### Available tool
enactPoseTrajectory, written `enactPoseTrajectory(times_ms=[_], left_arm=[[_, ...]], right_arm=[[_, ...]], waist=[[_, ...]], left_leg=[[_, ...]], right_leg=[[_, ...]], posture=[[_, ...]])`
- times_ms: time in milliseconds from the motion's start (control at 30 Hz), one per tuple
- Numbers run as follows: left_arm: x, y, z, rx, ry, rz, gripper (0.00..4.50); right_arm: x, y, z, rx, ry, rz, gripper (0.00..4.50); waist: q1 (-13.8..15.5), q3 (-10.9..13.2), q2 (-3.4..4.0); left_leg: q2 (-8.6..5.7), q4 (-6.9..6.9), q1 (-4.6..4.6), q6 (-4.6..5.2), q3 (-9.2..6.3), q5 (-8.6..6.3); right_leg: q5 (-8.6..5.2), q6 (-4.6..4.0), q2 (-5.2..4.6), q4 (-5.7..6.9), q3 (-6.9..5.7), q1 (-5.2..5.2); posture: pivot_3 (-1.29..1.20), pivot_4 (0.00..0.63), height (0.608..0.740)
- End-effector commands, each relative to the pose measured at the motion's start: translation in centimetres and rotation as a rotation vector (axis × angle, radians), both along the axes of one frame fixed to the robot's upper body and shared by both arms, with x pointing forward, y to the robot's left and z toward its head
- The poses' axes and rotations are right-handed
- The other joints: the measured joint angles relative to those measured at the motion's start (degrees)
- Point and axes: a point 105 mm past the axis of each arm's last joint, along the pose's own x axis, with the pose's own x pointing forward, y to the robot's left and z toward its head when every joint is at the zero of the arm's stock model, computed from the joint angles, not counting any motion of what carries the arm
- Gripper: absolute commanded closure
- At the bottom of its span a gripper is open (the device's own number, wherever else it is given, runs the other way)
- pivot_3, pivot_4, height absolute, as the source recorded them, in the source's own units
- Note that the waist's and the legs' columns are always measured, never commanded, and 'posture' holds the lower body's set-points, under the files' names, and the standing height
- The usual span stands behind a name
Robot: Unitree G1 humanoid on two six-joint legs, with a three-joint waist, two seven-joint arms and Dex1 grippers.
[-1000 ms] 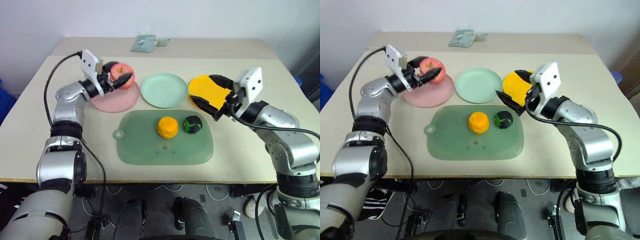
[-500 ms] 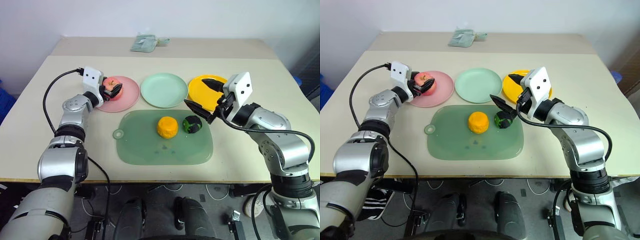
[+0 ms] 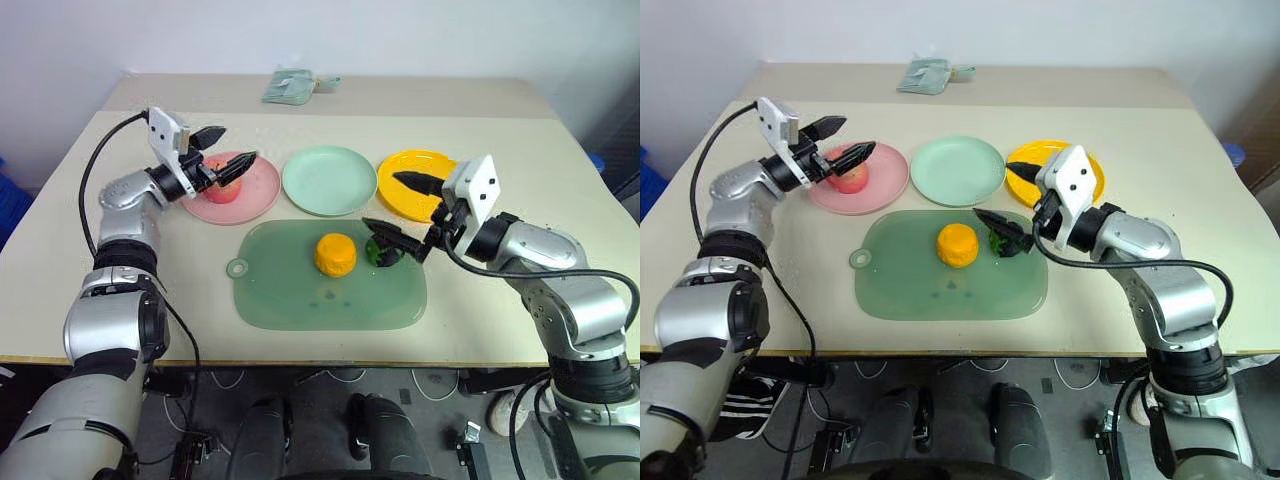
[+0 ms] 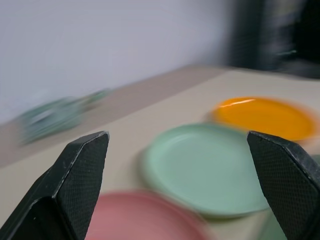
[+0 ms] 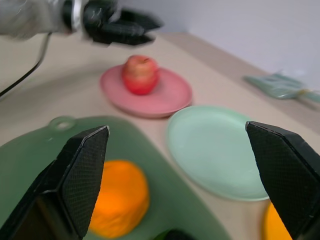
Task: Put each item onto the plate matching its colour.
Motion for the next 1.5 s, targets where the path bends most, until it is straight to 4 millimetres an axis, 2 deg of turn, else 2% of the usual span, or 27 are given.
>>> enactPoseTrajectory(times_ms=[33,100,200,333,467,700,1200,1367,1500], left_arm=[[-3.6,-0.3,-0.2,0.037,0.067,-0.286,0.02],[-4.8,-0.1,-0.5,0.065,0.099,-0.345,0.02],[-5.4,0.2,0.0,0.042,0.097,-0.362,0.02],[-6.5,-0.2,-0.5,0.056,0.132,-0.405,0.02],[-7.1,-0.1,-1.5,0.096,0.172,-0.411,0.02],[-7.4,0.4,-1.3,0.088,0.176,-0.407,0.02],[-8.6,1.4,-2.1,0.145,0.171,-0.392,0.02],[-9.4,1.7,-2.4,0.157,0.178,-0.379,0.02],[-9.9,2.1,-2.6,0.174,0.176,-0.357,0.02]], right_arm=[[-0.7,0.6,0.2,-0.047,-0.010,0.039,0.00],[-0.8,1.1,0.1,-0.043,0.001,0.052,0.00],[-0.8,1.9,0.2,-0.027,-0.006,0.063,0.00],[-0.1,1.3,-0.4,-0.072,0.013,0.032,0.00],[0.4,1.1,-1.0,-0.104,0.034,0.007,0.00],[0.0,2.0,-0.3,-0.054,0.041,0.059,0.00],[0.8,7.7,-2.4,-0.116,0.138,0.113,0.00],[2.3,7.3,-3.1,-0.148,0.180,0.065,0.00],[2.5,7.3,-4.0,-0.183,0.229,0.075,0.00]], waist=[[-0.6,0.0,0.01],[-1.0,0.0,0.01],[-1.2,0.0,0.00],[-1.1,0.0,0.01],[-1.1,0.0,0.00],[-1.2,0.0,0.00],[-1.2,0.0,0.01],[-1.2,0.0,0.01],[-1.3,0.0,0.01]], left_leg=[[0.01,0.00,0.02,0.00,0.02,0.00],[0.04,-0.01,0.03,0.00,-0.02,0.00],[0.06,0.00,0.01,0.00,-0.08,0.00],[0.01,0.01,-0.01,0.00,-0.09,0.00],[0.00,0.01,0.00,0.00,-0.08,0.00],[0.01,0.00,0.00,-0.01,-0.09,0.01],[0.02,0.00,-0.01,-0.01,-0.08,0.01],[0.02,0.00,-0.02,-0.01,-0.07,0.01],[0.03,-0.02,-0.01,-0.01,-0.08,0.00]], right_leg=[[0.00,0.00,0.00,0.01,0.01,0.00],[-0.01,-0.02,0.04,0.05,0.01,-0.02],[-0.01,-0.02,0.07,0.07,0.00,-0.03],[-0.01,-0.01,0.02,0.04,0.01,-0.01],[-0.01,-0.01,-0.02,0.02,0.02,0.00],[-0.01,-0.02,0.02,0.03,0.01,-0.02],[-0.02,-0.03,0.00,0.04,0.02,-0.04],[-0.02,-0.03,0.00,0.04,0.01,-0.04],[-0.02,-0.03,0.00,0.04,0.01,-0.06]], posture=[[0.00,0.150,0.740],[0.00,0.150,0.740],[0.00,0.150,0.740],[0.00,0.150,0.740],[0.00,0.150,0.740],[0.00,0.150,0.740],[0.00,0.150,0.740],[0.00,0.150,0.740],[0.00,0.150,0.740]])
